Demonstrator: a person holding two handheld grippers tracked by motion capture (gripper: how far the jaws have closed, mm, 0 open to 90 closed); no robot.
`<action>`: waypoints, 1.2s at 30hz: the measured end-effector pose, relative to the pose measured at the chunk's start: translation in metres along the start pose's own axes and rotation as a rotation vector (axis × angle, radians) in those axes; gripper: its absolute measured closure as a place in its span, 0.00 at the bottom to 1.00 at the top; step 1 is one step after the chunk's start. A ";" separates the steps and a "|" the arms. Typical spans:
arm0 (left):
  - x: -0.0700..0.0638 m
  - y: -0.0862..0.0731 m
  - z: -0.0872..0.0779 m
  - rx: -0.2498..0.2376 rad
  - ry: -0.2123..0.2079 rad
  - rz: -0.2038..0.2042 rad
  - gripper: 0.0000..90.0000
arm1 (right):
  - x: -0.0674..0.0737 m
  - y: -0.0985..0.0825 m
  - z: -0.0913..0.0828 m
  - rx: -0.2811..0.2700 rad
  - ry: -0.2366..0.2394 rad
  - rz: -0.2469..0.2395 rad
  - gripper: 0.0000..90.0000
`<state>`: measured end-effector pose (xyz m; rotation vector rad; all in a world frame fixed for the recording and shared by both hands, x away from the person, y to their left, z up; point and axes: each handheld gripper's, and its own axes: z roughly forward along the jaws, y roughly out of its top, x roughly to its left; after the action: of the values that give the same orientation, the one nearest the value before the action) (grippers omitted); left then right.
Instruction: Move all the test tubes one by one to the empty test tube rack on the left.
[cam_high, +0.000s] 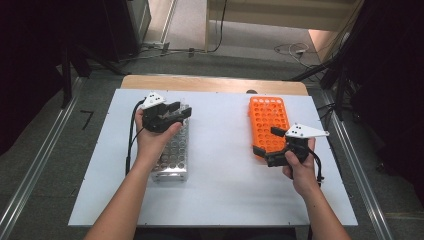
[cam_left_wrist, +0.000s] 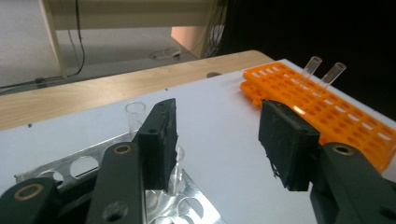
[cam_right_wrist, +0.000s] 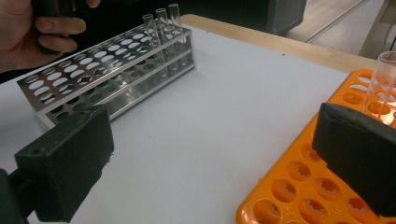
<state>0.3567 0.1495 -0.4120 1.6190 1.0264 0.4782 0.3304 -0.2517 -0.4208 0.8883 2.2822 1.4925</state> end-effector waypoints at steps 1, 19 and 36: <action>-0.001 0.000 -0.002 -0.003 -0.006 -0.002 0.47 | -0.001 0.000 0.000 -0.002 -0.002 -0.002 0.00; -0.035 -0.011 -0.034 -0.019 -0.062 0.027 0.06 | -0.019 0.001 0.002 -0.006 -0.046 0.041 0.00; -0.046 -0.022 -0.039 -0.012 -0.101 0.006 0.00 | -0.063 -0.002 0.012 0.008 -0.155 0.141 0.04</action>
<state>0.2946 0.1347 -0.4113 1.6195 0.9414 0.4020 0.3851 -0.2828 -0.4340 1.1463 2.1548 1.4166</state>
